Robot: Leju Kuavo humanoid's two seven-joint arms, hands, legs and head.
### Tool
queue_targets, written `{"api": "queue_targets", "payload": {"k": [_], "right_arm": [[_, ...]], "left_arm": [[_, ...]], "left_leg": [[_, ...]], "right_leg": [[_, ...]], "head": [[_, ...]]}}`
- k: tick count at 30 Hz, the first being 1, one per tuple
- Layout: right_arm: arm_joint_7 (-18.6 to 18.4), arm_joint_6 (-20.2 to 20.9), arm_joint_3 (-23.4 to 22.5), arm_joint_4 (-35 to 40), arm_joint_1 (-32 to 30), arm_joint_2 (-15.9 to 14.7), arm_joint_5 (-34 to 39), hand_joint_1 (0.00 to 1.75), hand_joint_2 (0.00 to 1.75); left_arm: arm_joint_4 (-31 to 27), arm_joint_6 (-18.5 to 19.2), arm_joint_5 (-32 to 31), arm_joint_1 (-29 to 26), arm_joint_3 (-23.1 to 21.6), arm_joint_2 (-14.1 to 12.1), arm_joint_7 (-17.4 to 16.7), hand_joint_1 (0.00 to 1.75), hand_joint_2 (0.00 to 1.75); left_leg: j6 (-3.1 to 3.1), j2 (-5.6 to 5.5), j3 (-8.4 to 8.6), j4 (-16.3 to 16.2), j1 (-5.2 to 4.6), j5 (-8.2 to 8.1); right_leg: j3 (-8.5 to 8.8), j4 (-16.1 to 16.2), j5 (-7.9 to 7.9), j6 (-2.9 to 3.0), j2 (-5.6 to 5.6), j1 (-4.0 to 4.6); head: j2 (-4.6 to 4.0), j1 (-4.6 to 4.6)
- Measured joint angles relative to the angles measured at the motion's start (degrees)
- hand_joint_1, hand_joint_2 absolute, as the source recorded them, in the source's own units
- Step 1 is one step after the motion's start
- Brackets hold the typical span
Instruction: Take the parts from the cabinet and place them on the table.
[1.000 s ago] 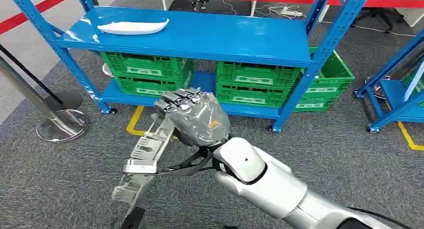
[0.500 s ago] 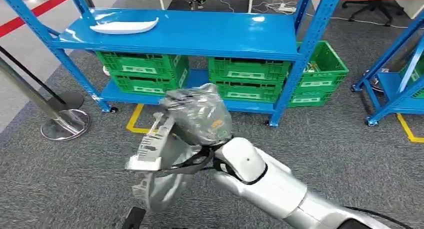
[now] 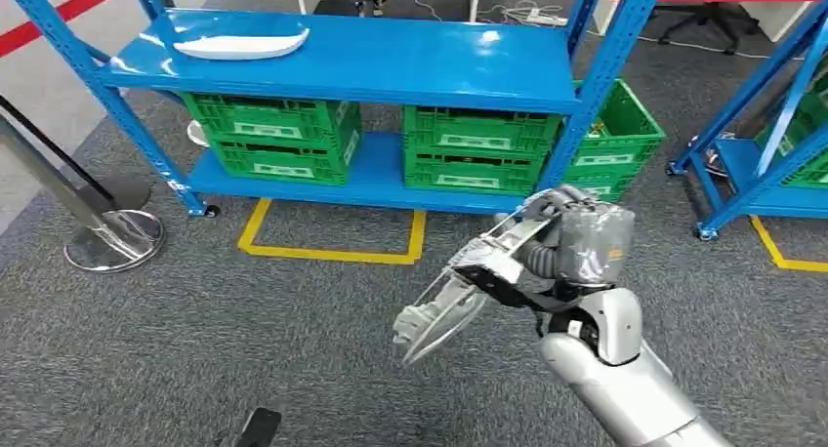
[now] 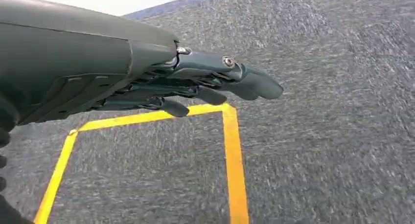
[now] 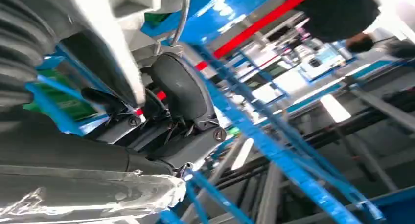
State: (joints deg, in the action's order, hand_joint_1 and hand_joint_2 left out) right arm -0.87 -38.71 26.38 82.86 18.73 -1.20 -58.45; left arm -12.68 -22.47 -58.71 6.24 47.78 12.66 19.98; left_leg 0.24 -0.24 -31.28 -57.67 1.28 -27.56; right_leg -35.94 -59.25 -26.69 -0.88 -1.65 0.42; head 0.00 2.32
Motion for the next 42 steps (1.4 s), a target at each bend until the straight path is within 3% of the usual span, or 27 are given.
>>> {"api": "queue_targets", "payload": {"k": [1, 2, 3, 4, 6, 7, 8, 11, 12, 14, 16, 17, 19, 21, 22, 23, 25, 27, 29, 31, 32, 33, 34, 36, 37, 38, 42], "right_arm": [[0.0, 0.0, -1.2, 0.3, -0.2, -0.3, 0.0, 1.75, 1.75], [0.0, 0.0, -2.3, 0.3, -1.5, -0.7, 0.0, 1.75, 1.75], [0.0, 0.0, -2.6, 0.3, -2.0, -0.8, 0.0, 1.75, 1.75], [0.0, 0.0, -2.7, 0.3, -2.2, -0.9, 0.0, 1.75, 1.75], [0.0, 0.0, -3.1, 0.7, -2.1, -1.0, 0.0, 1.75, 1.75], [0.1, 0.0, -3.3, 0.8, -2.1, -1.0, 0.0, 1.75, 1.75], [0.1, 0.0, -3.3, 1.0, -1.9, -1.0, 0.0, 1.75, 1.75], [0.1, 0.0, -3.6, 1.0, -2.4, -1.2, 0.0, 1.75, 1.75], [0.1, 0.0, -3.6, 1.1, -2.5, -1.2, 0.0, 1.75, 1.75], [0.1, 0.0, -3.7, 1.3, -2.3, -1.2, 0.0, 1.75, 1.75], [0.1, 0.0, -3.7, 1.3, -2.4, -1.2, -0.1, 1.75, 1.75], [0.0, 0.0, -3.7, 1.3, -2.7, -1.2, 0.4, 1.75, 1.75], [1.7, -0.1, -5.0, 2.5, -5.1, -1.2, 4.7, 1.75, 1.75], [5.8, -0.2, -8.2, 5.4, -9.4, -1.8, 9.6, 1.75, 1.75], [7.2, -0.2, -9.6, 6.1, -10.8, -2.0, 10.7, 1.75, 1.75], [8.1, -0.2, -10.8, 6.6, -11.5, -2.2, 11.2, 1.75, 1.75], [8.7, -0.2, -12.1, 7.8, -12.9, -2.4, 11.6, 1.75, 1.75], [8.9, -0.2, -13.1, 8.5, -14.2, -2.6, 11.6, 1.75, 1.75], [9.0, -0.2, -13.8, 8.9, -14.8, -2.7, 11.7, 1.75, 1.75], [10.2, -0.2, -14.7, 9.5, -15.7, -2.7, 12.5, 1.75, 1.75], [10.7, -0.2, -15.1, 9.9, -16.4, -2.7, 12.9, 1.75, 1.75], [11.0, -0.2, -15.5, 10.0, -17.1, -2.7, 13.2, 1.75, 1.75], [11.1, -0.2, -15.8, 10.1, -17.5, -2.7, 13.4, 1.75, 1.75], [11.5, -0.2, -16.3, 10.7, -17.9, -2.7, 13.5, 1.75, 1.75], [11.8, -0.2, -16.4, 11.1, -17.9, -2.7, 13.9, 1.75, 1.75], [12.5, -0.2, -16.7, 11.5, -17.9, -2.7, 14.5, 1.75, 1.75], [16.2, -0.2, -18.3, 13.7, -20.2, -2.7, 19.5, 1.75, 1.75]], "left_arm": [[0.0, 0.0, 0.0, 0.0, 0.0, 0.1, 0.1, 0.0, 1.75], [0.0, 0.0, 0.0, -0.2, 0.1, 0.1, 0.1, 0.0, 1.75], [0.0, 0.0, 0.0, -0.1, 0.1, 0.0, 0.1, 0.0, 1.75], [0.0, 0.0, 0.0, -0.1, 0.1, 0.1, 0.1, 0.0, 1.75], [0.0, 0.0, 0.0, 0.0, 0.2, 0.1, 0.1, 0.0, 1.75], [0.0, 0.0, 0.0, 0.0, 0.2, 0.1, 0.1, 0.0, 1.75], [0.0, 0.0, 0.0, 0.1, 0.2, 0.1, 0.2, 0.0, 1.75], [0.0, 0.0, 0.0, 0.0, 0.2, 0.1, 0.2, 0.0, 1.75], [0.0, 0.0, 0.0, 0.0, 0.2, 0.2, 0.2, 0.0, 1.75], [0.0, 0.0, 0.0, 0.0, 0.2, 0.2, 0.2, 0.0, 1.75], [0.0, 0.0, 0.0, -0.2, 0.2, 0.1, 0.2, 0.0, 1.75], [0.0, 0.0, 0.0, -0.3, 0.2, 0.1, 0.2, 0.0, 1.75], [0.0, -0.2, 0.5, -0.3, 0.3, 0.0, 0.5, 0.0, 1.75], [0.0, -0.2, 0.6, -0.4, 0.4, 0.0, 0.6, 0.0, 1.75], [0.0, -0.2, 0.7, -0.6, 0.4, -0.1, 0.7, 0.0, 1.75], [0.0, -0.2, 0.8, -0.8, 0.5, -0.1, 0.7, 0.0, 1.75], [0.0, -0.3, 0.8, -0.9, 0.5, -0.2, 0.7, 0.0, 1.75], [0.0, -0.3, 0.9, -0.8, 0.6, -0.1, 0.7, 0.0, 1.75], [0.0, -0.3, 0.9, -0.7, 0.7, -0.1, 0.8, 0.0, 1.75], [0.0, -0.3, 1.0, -0.8, 0.9, 0.0, 0.9, 0.0, 1.75], [0.0, -0.3, 1.0, -0.9, 1.0, -0.1, 0.9, 0.0, 1.75], [0.0, -0.3, 1.0, -1.0, 1.1, -0.2, 0.9, 0.0, 1.75], [0.0, -0.3, 1.0, -1.0, 1.1, -0.2, 1.0, 0.0, 1.75], [0.0, -0.3, 1.0, -0.9, 1.1, -0.1, 1.1, 0.0, 1.75], [0.0, -0.3, 1.0, -0.8, 1.1, -0.1, 1.2, 0.0, 1.75], [0.0, -0.3, 1.0, -0.7, 1.1, -0.1, 1.2, 0.0, 1.75], [0.0, -0.4, 1.0, -0.7, 1.1, 0.0, 1.3, 0.0, 1.75]], "left_leg": [[0.43, 0.33, -0.43, 0.0, 0.06, 0.27], [0.38, 1.44, -0.9, -0.1, 0.01, 0.64], [0.29, 1.75, -0.93, -0.1, 0.04, 0.71], [0.2, 2.03, -0.92, -0.1, 0.08, 0.76], [-0.2, 2.47, -0.86, -0.1, 0.22, 0.82], [-0.7, 2.58, -1.04, -0.1, -0.1, 0.94], [-1.06, 2.65, -1.39, -0.4, -0.18, 1.06], [-2.13, 3.41, -1.47, 0.0, 0.02, 1.65], [-2.53, 2.92, -1.71, -0.3, 0.29, 0.92], [-2.4, 1.19, -3.61, -5.4, 0.17, -3.12], [-2.22, 0.72, -7.43, -14.5, 0.04, -7.35], [-2.06, 0.7, -8.66, -17.4, -0.06, -8.08], [-1.52, 0.51, -7.04, -14.9, -0.3, -5.57], [-0.71, -0.85, -2.08, -5.9, -0.5, -0.98], [-0.26, -2.99, -0.32, -2.3, -0.52, -0.47], [-0.33, -3.29, 0.26, -0.6, -0.21, -0.93], [-0.36, -2.44, -0.06, -0.8, -0.71, -1.04], [0.5, -1.28, 0.03, -0.2, -0.31, -0.34], [0.93, -0.38, -0.1, -0.2, -0.37, -0.09], [0.92, 0.71, -0.3, -0.2, -0.46, -0.08], [0.92, 1.26, -0.37, -0.2, -0.46, -0.07], [0.91, 1.79, -0.37, -0.2, -0.46, -0.05], [0.88, 2.32, -0.36, -0.2, -0.47, -0.05], [0.8, 3.23, -0.26, -0.2, -0.49, -0.05], [0.66, 3.61, -0.15, -0.2, -0.54, -0.07], [0.19, 3.96, -0.26, -0.3, -0.94, -0.17], [-1.14, 5.28, 0.01, 0.0, -0.77, -0.08]], "right_leg": [[-2.16, -5.1, -3.41, -0.69, 0.62, -0.22], [-6.94, -16.9, -7.75, -1.59, 1.11, -0.93], [-6.18, -15.9, -6.62, -1.77, 1.19, -1.17], [-4.12, -12.4, -4.51, -1.87, 1.36, -1.35], [1.88, -1.5, -0.05, -2.02, 2.66, -1.64], [3.07, 0.6, -1.29, -2.15, 3.76, -1.08], [3.23, 1.3, -0.89, -1.41, 3.42, -0.97], [2.45, 1.0, -0.43, -0.23, 2.75, -0.61], [2.59, 1.5, 0.05, 0.53, 2.56, -0.92], [2.35, 1.6, 0.41, 1.25, 2.17, -0.74], [1.93, 1.6, 0.65, 1.62, 1.59, -0.35], [1.68, 1.6, 0.8, 1.75, 1.05, -0.14], [1.49, 1.5, 1.04, 1.61, 0.06, 0.04], [1.52, 1.5, 1.17, 1.4, -0.31, 0.17], [1.26, 1.3, 1.3, 1.2, -0.59, 0.08], [0.63, 0.7, 1.38, 0.96, -1.3, 0.49], [-0.02, 0.9, 1.99, 0.13, -2.27, 0.0], [-0.34, 0.9, 2.18, -0.5, -3.0, -0.16], [-2.6, -3.6, -1.22, -1.19, -0.09, -0.25], [-6.41, -12.7, -5.55, -1.83, 0.95, -0.59], [-7.68, -16.0, -6.72, -2.02, 1.12, -0.68], [-7.66, -16.5, -6.5, -2.16, 1.21, -0.77], [-6.27, -14.5, -5.18, -2.14, 1.27, -0.85], [-0.36, -4.6, -1.05, -1.81, 2.23, -0.84], [2.51, 0.2, -0.27, -1.58, 4.21, -0.62], [3.2, 1.4, -1.18, -1.04, 5.31, 0.1], [3.09, 2.0, -0.37, 0.65, 3.22, 0.15]], "head": [[0.0, 0.7], [0.0, 0.7], [0.0, 0.65], [0.0, 0.68], [0.0, 0.65], [0.0, 0.76], [0.0, 0.73], [0.0, 0.65], [0.0, 0.61], [0.0, 0.39], [0.0, 0.15], [0.0, 0.17], [0.0, 0.02], [0.0, 0.06], [0.0, 0.09], [0.0, 0.2], [0.0, 0.2], [0.0, 0.11], [0.0, 0.61], [0.0, 0.57], [0.0, 0.65], [0.0, 0.63], [0.0, 0.61], [0.0, 0.61], [0.0, 0.61], [0.0, 0.65], [0.0, 0.5]]}}
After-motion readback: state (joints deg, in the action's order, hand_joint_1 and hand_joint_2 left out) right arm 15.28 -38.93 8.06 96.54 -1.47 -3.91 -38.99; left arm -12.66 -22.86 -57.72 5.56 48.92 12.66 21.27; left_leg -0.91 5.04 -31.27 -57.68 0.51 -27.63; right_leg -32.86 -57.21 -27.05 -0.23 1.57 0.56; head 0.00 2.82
